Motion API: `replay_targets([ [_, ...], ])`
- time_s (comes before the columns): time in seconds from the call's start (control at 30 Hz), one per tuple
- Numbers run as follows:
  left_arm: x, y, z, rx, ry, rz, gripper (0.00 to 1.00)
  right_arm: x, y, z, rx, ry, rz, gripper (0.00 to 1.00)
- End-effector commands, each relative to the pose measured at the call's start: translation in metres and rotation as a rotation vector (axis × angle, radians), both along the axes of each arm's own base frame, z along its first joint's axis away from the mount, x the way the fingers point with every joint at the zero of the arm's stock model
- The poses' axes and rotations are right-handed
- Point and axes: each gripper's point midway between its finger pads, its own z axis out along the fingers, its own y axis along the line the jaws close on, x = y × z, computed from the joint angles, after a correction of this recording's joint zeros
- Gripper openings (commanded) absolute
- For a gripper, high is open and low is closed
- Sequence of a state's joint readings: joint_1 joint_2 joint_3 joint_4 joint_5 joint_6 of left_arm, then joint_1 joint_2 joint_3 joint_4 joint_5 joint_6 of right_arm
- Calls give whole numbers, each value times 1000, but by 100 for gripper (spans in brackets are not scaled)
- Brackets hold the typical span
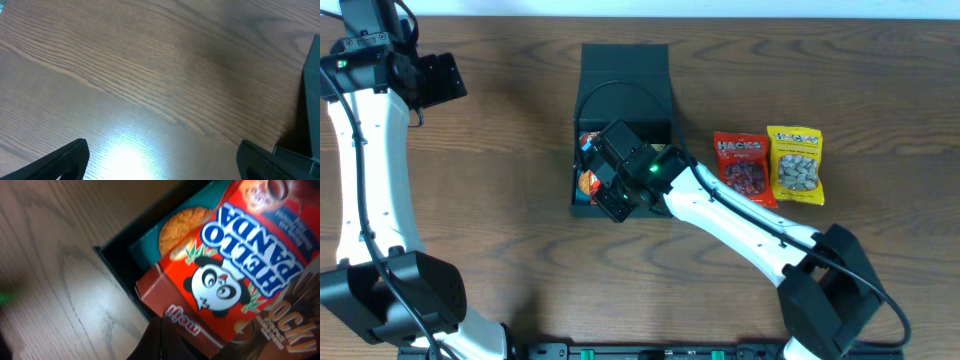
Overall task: Pack container
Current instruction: 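Press the Hello Panda box down into the black box with the right gripper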
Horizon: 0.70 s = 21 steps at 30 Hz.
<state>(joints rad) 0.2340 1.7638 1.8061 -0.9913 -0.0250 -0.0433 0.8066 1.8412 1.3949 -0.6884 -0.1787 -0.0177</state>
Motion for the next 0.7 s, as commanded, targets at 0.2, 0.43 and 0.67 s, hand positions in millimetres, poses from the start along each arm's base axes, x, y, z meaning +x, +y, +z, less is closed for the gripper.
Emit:
replay_targets([
  [0.2,1,1,-3,0,10,-16,95,3,-7,3,-29,-5,-41,2],
  [0.43,2,1,-3,1,7,-16,95,33,-39,10,-35,-17,-147,2],
  [0.67,1,1,-3,0,7,-16,95,56,-62,1,-56,-19,-220,2],
])
